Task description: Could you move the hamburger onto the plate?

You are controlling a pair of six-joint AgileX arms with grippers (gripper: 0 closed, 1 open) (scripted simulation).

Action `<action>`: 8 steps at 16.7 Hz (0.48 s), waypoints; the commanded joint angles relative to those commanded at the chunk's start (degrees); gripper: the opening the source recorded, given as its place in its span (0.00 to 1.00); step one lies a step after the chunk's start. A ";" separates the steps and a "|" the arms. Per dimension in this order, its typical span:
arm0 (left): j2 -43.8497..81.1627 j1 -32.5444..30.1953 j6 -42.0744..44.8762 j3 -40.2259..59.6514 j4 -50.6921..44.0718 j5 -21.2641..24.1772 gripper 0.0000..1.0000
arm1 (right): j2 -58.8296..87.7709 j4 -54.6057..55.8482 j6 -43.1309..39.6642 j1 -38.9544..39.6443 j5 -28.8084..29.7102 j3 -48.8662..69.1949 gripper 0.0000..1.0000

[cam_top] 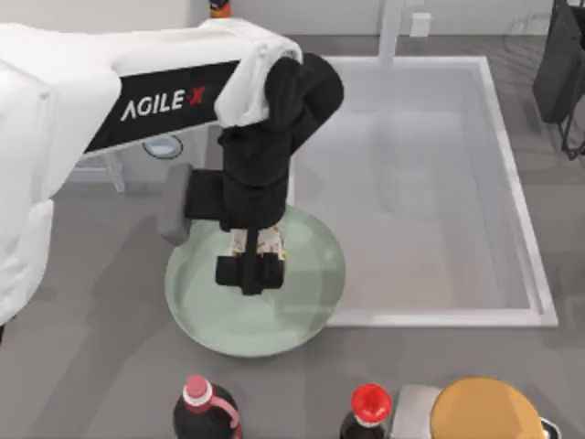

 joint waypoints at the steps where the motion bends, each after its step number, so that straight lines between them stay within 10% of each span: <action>1: 0.00 0.00 0.00 0.00 0.00 0.00 0.23 | 0.00 0.00 0.00 0.00 0.00 0.00 1.00; 8: 0.00 0.00 0.00 0.00 0.00 0.00 0.75 | 0.00 0.00 0.00 0.00 0.00 0.00 1.00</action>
